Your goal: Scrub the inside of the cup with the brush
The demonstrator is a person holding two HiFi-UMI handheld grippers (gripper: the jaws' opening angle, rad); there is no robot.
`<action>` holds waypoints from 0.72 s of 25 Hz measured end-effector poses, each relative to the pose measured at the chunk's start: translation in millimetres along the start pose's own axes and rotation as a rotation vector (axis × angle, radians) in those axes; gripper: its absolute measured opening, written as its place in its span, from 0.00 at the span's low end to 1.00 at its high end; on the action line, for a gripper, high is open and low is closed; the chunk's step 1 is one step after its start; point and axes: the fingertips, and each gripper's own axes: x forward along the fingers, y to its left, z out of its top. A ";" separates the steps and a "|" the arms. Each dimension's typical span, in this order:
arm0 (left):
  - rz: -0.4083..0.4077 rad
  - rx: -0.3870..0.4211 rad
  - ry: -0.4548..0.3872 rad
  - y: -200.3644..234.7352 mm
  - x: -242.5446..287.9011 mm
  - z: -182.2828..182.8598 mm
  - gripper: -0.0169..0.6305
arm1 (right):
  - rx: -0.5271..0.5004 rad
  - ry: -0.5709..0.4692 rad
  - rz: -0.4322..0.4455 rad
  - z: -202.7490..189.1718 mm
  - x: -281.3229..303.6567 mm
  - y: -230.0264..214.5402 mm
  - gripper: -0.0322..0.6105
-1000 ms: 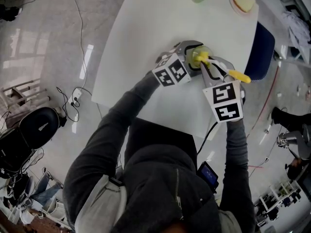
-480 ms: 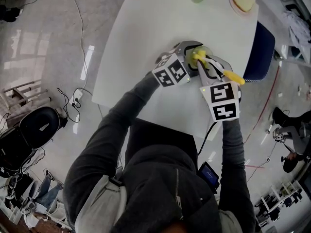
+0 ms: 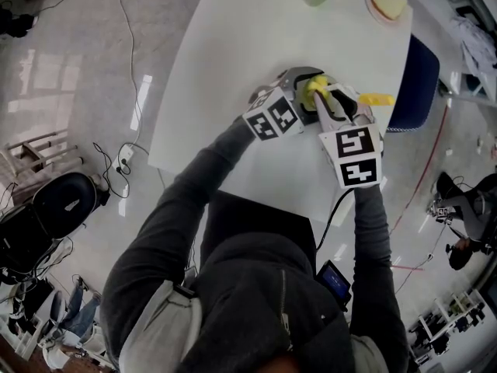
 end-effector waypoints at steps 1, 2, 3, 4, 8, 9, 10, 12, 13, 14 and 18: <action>0.001 0.000 0.000 -0.1 -0.4 0.1 0.63 | 0.004 -0.003 -0.002 0.1 -0.2 -0.8 0.20; 0.002 0.000 0.000 0.0 -0.9 0.3 0.63 | 0.009 -0.006 -0.002 0.1 -0.4 -1.5 0.20; 0.003 0.000 0.000 0.1 -1.1 0.4 0.63 | 0.014 -0.009 -0.003 0.0 -0.5 -2.0 0.20; 0.003 0.000 0.000 0.3 -1.0 0.4 0.63 | 0.018 -0.011 -0.004 -0.3 -0.5 -2.6 0.20; 0.000 0.001 0.008 -0.4 0.3 -0.1 0.63 | 0.020 -0.012 -0.004 -1.6 -0.6 -4.0 0.20; -0.001 0.000 0.010 -0.8 0.2 -0.4 0.63 | 0.021 -0.011 -0.002 -1.7 -0.7 -3.5 0.20; -0.001 0.000 0.011 -0.8 -0.1 -0.7 0.63 | 0.023 -0.011 0.000 -1.6 -0.6 -3.0 0.20; 0.003 -0.001 0.014 -0.2 -0.3 -0.8 0.63 | 0.031 -0.013 0.005 -1.7 -0.5 -2.9 0.20; 0.007 -0.003 0.015 0.4 -0.1 -0.7 0.63 | 0.037 -0.015 0.007 -2.0 -0.3 -3.5 0.20; 0.013 -0.004 0.017 1.5 0.1 -0.6 0.63 | 0.046 -0.016 0.010 -2.3 -0.1 -4.5 0.20; 0.039 -0.008 0.032 4.7 -1.2 -2.2 0.63 | 0.065 -0.021 0.013 -3.8 -0.4 -5.9 0.20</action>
